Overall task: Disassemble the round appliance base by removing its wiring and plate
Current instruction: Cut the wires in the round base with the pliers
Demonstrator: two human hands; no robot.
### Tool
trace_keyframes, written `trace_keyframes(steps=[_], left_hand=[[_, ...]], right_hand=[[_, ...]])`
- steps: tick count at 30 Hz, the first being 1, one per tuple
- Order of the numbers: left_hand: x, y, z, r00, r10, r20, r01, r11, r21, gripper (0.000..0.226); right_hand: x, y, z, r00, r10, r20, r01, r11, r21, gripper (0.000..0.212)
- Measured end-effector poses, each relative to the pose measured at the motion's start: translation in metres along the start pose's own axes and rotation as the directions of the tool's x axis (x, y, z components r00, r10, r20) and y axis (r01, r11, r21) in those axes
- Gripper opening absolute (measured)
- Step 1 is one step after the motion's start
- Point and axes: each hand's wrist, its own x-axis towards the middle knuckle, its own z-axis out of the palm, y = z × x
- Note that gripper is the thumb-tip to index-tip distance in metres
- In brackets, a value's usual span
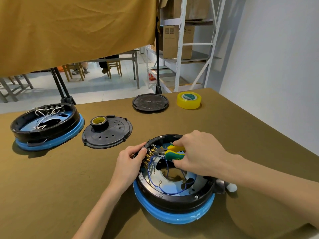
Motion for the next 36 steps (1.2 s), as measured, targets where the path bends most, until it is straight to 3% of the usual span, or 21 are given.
trace_keyframes(steps=[7,10,14,36], left_hand=[[-0.004,0.0,0.001,1.0,-0.013,-0.004,0.013,0.998,-0.055,0.032],[-0.006,0.0,0.002,1.0,-0.023,-0.005,0.022,0.994,-0.103,0.029],[-0.007,0.0,0.003,1.0,-0.023,-0.002,0.023,0.992,-0.121,0.032],[-0.006,-0.003,0.003,1.0,0.01,-0.003,-0.01,0.996,-0.093,0.031]], right_hand=[[-0.012,0.013,-0.001,1.0,-0.007,-0.024,0.007,1.0,0.014,0.061],[-0.021,0.014,0.0,0.995,0.036,-0.097,-0.034,0.999,0.025,0.061],[-0.022,0.004,0.0,0.997,0.025,-0.071,-0.015,0.991,0.135,0.063],[-0.001,-0.022,-0.016,0.998,-0.065,0.012,0.066,0.995,-0.078,0.064]])
